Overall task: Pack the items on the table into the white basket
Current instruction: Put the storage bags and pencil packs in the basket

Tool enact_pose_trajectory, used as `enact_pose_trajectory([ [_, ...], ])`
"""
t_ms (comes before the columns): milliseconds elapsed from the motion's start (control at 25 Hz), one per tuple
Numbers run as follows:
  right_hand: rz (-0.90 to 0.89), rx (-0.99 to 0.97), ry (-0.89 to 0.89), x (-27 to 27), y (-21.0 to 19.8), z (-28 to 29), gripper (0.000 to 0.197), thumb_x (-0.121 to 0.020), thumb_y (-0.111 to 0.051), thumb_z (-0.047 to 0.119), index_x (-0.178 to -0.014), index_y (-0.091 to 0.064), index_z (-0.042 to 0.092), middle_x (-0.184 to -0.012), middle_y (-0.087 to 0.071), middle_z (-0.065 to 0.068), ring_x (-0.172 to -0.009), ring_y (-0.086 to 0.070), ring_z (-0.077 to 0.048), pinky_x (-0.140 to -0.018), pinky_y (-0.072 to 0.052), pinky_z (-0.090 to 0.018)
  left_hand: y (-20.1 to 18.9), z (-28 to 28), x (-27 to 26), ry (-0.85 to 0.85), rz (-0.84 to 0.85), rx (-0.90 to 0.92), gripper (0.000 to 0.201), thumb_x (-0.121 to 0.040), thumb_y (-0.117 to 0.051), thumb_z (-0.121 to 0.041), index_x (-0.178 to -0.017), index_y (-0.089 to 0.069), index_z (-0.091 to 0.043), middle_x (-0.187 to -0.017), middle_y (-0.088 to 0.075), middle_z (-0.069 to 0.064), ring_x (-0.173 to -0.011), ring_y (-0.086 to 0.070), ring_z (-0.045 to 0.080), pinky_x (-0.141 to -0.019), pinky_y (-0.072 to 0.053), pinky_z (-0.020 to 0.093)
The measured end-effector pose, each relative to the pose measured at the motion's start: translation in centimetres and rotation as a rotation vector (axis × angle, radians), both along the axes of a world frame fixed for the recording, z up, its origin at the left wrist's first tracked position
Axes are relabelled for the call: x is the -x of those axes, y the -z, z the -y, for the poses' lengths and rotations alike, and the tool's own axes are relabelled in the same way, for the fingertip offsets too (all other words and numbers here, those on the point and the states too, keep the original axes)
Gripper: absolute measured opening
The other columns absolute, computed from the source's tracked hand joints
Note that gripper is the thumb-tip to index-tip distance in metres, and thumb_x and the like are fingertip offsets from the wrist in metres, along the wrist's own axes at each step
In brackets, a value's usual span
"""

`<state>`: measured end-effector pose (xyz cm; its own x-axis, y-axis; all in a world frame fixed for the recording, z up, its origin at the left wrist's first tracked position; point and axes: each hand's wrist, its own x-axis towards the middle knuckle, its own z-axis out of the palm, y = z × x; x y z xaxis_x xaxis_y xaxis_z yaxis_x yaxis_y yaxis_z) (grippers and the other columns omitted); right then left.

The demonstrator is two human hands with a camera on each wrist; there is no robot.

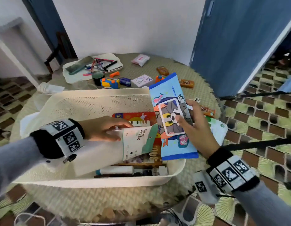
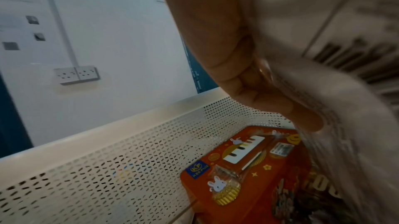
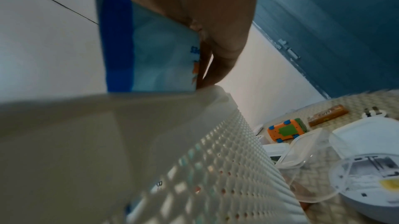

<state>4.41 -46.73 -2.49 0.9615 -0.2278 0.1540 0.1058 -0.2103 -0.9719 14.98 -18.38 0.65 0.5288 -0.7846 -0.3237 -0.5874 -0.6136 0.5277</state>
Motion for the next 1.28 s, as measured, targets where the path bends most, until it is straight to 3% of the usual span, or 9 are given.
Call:
enact_pose_trajectory([
  [200,0.009,0.077,0.126,2.8,0.2,-2.1,0.035,-0.095,-0.055,0.009,-0.125,-0.041,0.022,-0.108,-0.068,0.009,-0.09,-0.067,-0.002,-0.074,-0.053,-0.017,1.7,-0.3,-1.6,0.081,-0.123,0.04,0.046,-0.088,-0.065,-0.018,-0.127,-0.046,-0.034,-0.129,-0.051,-0.02,-0.112,-0.044,-0.02,-0.098,-0.03,0.002],
  [440,0.02,0.103,0.294,4.3,1.0,-3.9,0.04,-0.095,-0.055,0.012,-0.127,-0.039,0.027,-0.107,-0.068,0.01,-0.092,-0.067,-0.003,-0.08,-0.053,-0.022,4.5,0.1,-3.0,0.099,-0.333,0.088,0.055,-0.079,-0.075,-0.022,-0.121,-0.048,-0.045,-0.125,-0.053,-0.028,-0.114,-0.048,-0.015,-0.097,-0.038,0.01],
  [640,0.047,0.263,0.378,4.2,1.6,-5.3,0.036,-0.095,-0.054,0.01,-0.123,-0.04,0.029,-0.103,-0.064,0.015,-0.09,-0.065,-0.004,-0.079,-0.054,-0.026,8.6,-0.5,-4.2,0.265,-0.206,-0.055,0.064,-0.082,-0.072,-0.035,-0.132,-0.035,-0.051,-0.141,-0.042,-0.014,-0.131,-0.04,0.006,-0.112,-0.033,0.036],
  [760,0.038,0.478,0.387,4.1,2.2,-5.8,0.039,-0.096,-0.053,0.013,-0.13,-0.04,0.026,-0.115,-0.06,0.0,-0.105,-0.058,-0.017,-0.089,-0.049,-0.04,10.0,-0.3,-4.2,0.321,-0.033,-0.191,0.072,-0.088,-0.066,-0.018,-0.145,-0.026,-0.036,-0.143,-0.041,-0.003,-0.129,-0.043,0.018,-0.109,-0.035,0.031],
  [840,0.026,0.532,0.393,4.0,2.4,-5.8,0.039,-0.097,-0.052,0.014,-0.133,-0.04,0.022,-0.12,-0.057,-0.002,-0.109,-0.055,-0.017,-0.091,-0.046,-0.036,11.1,-1.1,-3.8,0.315,-0.072,-0.145,0.06,-0.093,-0.058,-0.021,-0.143,-0.031,-0.043,-0.145,-0.043,0.001,-0.128,-0.047,0.021,-0.106,-0.04,0.033],
  [960,0.019,0.54,0.396,3.8,2.5,-5.7,0.038,-0.097,-0.051,0.015,-0.134,-0.041,0.02,-0.121,-0.057,-0.002,-0.11,-0.054,-0.017,-0.091,-0.046,-0.035,12.2,-2.1,-3.9,0.311,0.013,0.03,0.068,-0.093,-0.058,-0.015,-0.139,-0.023,-0.052,-0.136,-0.045,-0.011,-0.121,-0.046,0.003,-0.101,-0.039,0.016],
  [1080,0.028,0.551,0.413,3.8,2.5,-5.8,0.038,-0.096,-0.053,0.014,-0.132,-0.042,0.019,-0.119,-0.057,0.0,-0.108,-0.055,-0.017,-0.091,-0.046,-0.038,10.8,-1.7,-3.9,0.267,-0.115,0.312,0.057,-0.093,-0.057,-0.016,-0.131,-0.034,-0.052,-0.112,-0.051,-0.028,-0.103,-0.044,-0.022,-0.084,-0.033,0.0],
  [1160,0.041,0.552,0.412,3.7,2.5,-5.7,0.038,-0.096,-0.053,0.012,-0.132,-0.043,0.016,-0.119,-0.057,0.003,-0.109,-0.055,-0.016,-0.091,-0.046,-0.036,10.5,-0.8,-3.8,0.281,-0.186,0.355,0.056,-0.092,-0.056,-0.026,-0.132,-0.032,-0.056,-0.12,-0.055,-0.018,-0.108,-0.048,-0.011,-0.09,-0.038,0.008],
  [1280,0.051,0.539,0.404,3.7,2.4,-5.8,0.038,-0.096,-0.052,0.011,-0.132,-0.042,0.015,-0.12,-0.057,0.003,-0.11,-0.055,-0.015,-0.093,-0.046,-0.036,11.9,0.9,-2.7,0.338,0.002,0.185,0.061,-0.093,-0.057,-0.014,-0.144,-0.029,-0.033,-0.139,-0.044,-0.001,-0.123,-0.043,0.014,-0.101,-0.034,0.016],
])
